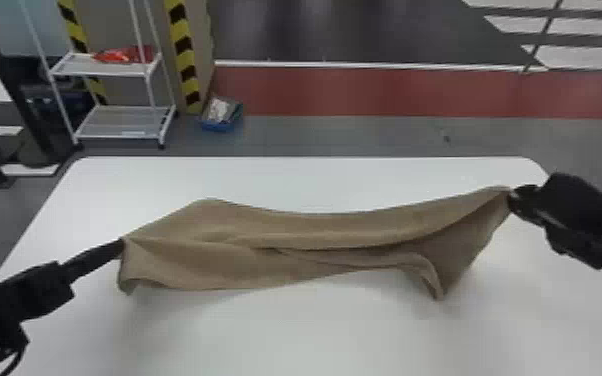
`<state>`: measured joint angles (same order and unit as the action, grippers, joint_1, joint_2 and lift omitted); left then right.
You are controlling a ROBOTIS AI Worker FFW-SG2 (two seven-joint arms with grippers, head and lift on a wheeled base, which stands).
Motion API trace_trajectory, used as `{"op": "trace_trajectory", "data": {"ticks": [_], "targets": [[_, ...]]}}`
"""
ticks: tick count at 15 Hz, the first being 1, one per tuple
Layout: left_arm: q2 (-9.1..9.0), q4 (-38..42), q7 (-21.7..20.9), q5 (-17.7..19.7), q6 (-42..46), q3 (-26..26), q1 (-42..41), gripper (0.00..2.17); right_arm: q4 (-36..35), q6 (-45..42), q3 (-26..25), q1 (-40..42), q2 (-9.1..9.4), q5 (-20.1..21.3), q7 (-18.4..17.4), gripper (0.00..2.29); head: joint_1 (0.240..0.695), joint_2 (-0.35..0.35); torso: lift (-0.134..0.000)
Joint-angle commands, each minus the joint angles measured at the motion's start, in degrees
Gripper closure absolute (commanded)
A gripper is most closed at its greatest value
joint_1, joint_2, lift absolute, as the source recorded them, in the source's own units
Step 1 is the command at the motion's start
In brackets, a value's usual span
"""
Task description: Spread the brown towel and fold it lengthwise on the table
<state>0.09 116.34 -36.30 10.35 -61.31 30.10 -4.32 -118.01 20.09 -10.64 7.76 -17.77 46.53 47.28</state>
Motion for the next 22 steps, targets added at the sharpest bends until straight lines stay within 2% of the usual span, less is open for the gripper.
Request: {"op": "trace_trajectory", "data": {"ticks": [1,4,6,8,10,12,14,16,20,22], "targets": [[-0.24,-1.1,0.1,-0.3,0.0,-0.1,1.1,2.14,0.4,-9.9,-1.3,4.6,-1.31,0.4,0.4,1.48,0.695,-0.037,-0.124],[0.53,-2.5,0.2,-1.4,-0.2,0.2,2.2,2.14,0.8,-9.6,-3.8,5.8,-3.24,2.0,-0.3,1.48,0.695,-0.02,-0.124],[0.7,-2.9,0.1,-1.3,-0.2,1.7,2.8,2.14,0.7,-9.0,-7.1,5.2,-3.42,-2.0,-0.3,1.48,0.695,-0.04,-0.124],[1.06,-3.4,0.0,-1.3,-0.2,3.1,3.4,2.14,0.6,-6.8,-8.0,3.9,-3.33,-4.2,-0.3,1.48,0.695,-0.051,-0.124],[1.06,-3.6,-1.6,-1.2,-0.2,4.9,3.0,2.14,2.4,-1.7,-6.2,0.3,-3.33,-4.6,-0.4,1.48,0.695,-0.053,-0.124],[1.06,-3.8,-2.5,-1.4,-0.2,4.8,2.4,2.15,7.7,-0.1,-2.6,-4.4,-3.24,-3.2,-0.3,1.48,0.695,-0.051,-0.124],[0.79,-4.5,-2.9,-2.2,0.0,3.7,2.1,2.14,14.1,0.6,2.1,-9.9,-2.36,0.0,-0.3,1.47,0.695,-0.049,-0.124],[0.35,-5.1,-2.8,-3.3,0.2,1.9,1.9,2.15,19.7,0.8,4.8,-14.8,-1.31,0.3,-0.8,1.47,0.695,-0.038,-0.124],[-0.24,-5.0,-2.7,-5.1,0.2,-0.5,1.9,2.15,30.9,1.8,9.1,-26.7,-0.08,0.8,-1.7,1.47,0.695,-0.036,-0.124],[-0.24,-5.0,-2.6,-5.5,0.5,-0.8,1.7,2.15,36.0,1.7,9.3,-31.2,0.01,0.8,-3.7,1.47,0.695,-0.037,-0.124]]}}
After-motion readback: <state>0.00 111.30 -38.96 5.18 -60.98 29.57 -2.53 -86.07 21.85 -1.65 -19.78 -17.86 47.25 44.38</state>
